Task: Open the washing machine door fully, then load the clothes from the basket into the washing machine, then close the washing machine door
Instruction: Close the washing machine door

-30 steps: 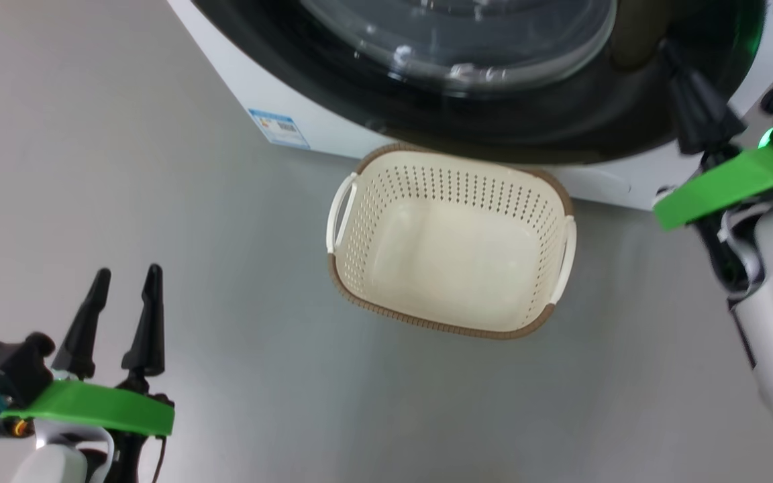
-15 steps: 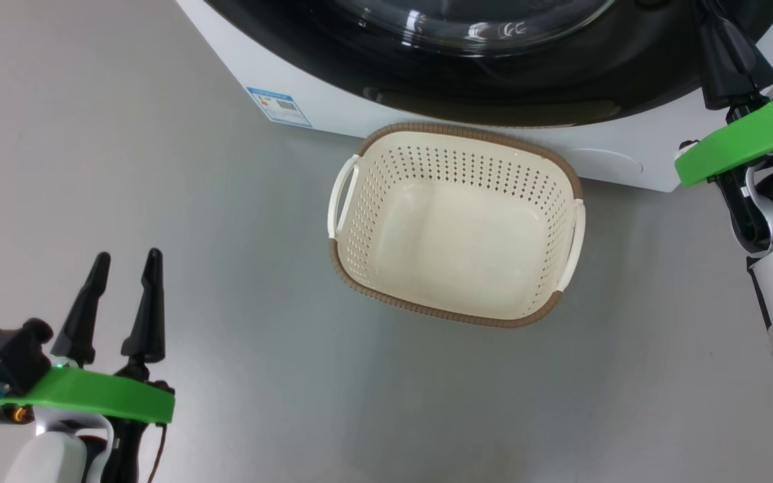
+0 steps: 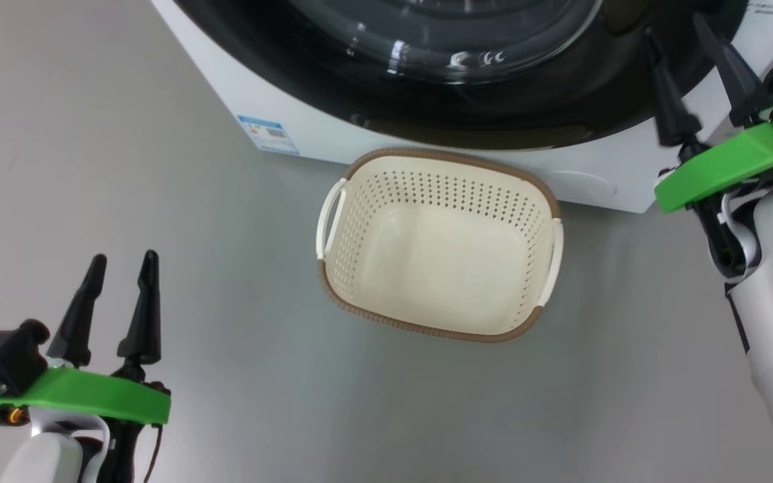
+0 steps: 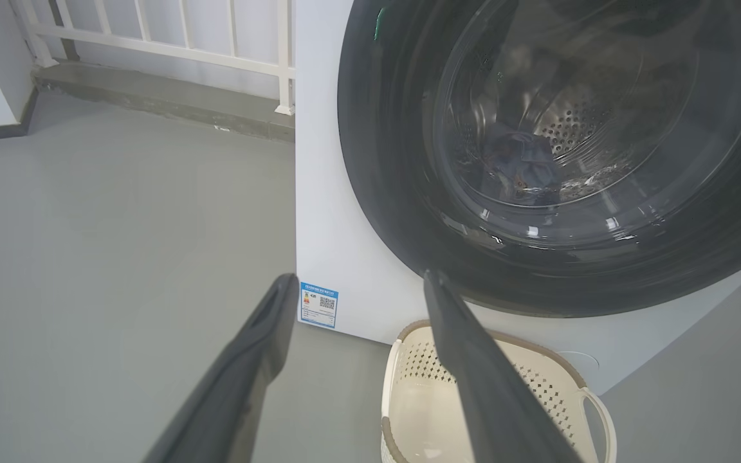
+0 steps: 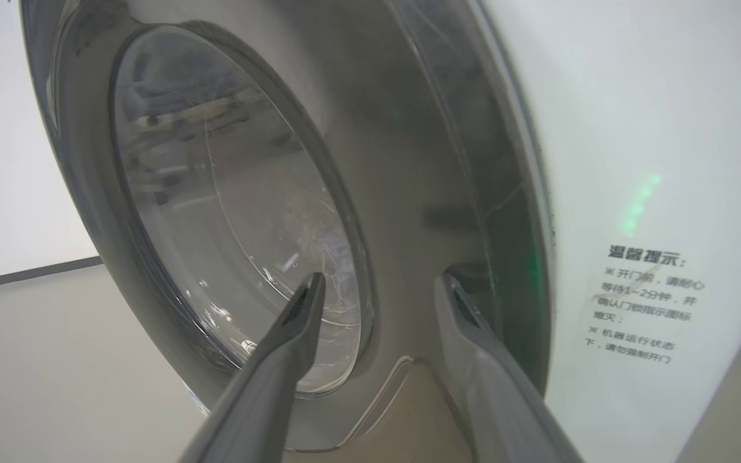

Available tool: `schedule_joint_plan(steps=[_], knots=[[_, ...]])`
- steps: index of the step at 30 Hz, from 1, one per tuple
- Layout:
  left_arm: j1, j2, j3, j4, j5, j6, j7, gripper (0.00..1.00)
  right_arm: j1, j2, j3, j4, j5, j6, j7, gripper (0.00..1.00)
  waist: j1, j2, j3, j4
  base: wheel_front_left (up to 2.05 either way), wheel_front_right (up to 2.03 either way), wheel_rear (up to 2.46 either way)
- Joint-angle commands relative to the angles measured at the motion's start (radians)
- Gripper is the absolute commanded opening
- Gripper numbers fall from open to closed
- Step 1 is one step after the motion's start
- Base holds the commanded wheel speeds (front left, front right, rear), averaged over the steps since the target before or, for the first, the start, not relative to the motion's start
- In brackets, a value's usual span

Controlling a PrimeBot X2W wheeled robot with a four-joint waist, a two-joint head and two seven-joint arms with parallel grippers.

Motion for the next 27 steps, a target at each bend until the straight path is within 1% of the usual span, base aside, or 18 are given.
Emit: schedule_joint_plan(steps=[1,10,16,19,27], knots=[[-0.012,0.047,0.041,-0.013,-0.012,-0.002,-0.006,1.00,0.035,0.014,0.007,-0.030,-0.008,-0.007,-0.005,1.00,0.0000,0.0000,-0.038,-0.033,0.00,0.00,0.00],[0.017,0.065,0.039,-0.002,-0.001,-0.002,-0.006,1.00,0.157,0.064,0.024,-0.083,0.009,-0.007,-0.005,1.00,0.0000,0.0000,-0.142,-0.140,0.00,0.00,0.00],[0.048,0.074,0.043,0.010,0.007,-0.002,-0.006,1.00,0.248,0.076,0.031,-0.125,0.021,-0.007,-0.005,1.00,0.0000,0.0000,-0.207,-0.209,0.00,0.00,0.00],[0.069,0.081,0.031,0.009,-0.006,-0.002,-0.006,1.00,0.303,0.086,0.049,-0.143,0.026,-0.007,-0.005,1.00,0.0000,0.0000,-0.240,-0.240,0.00,0.00,0.00],[0.116,0.086,0.038,-0.001,-0.026,-0.002,-0.006,1.00,0.432,0.109,0.066,-0.186,0.039,-0.007,-0.005,1.00,0.0000,0.0000,-0.300,-0.309,0.00,0.00,0.00]])
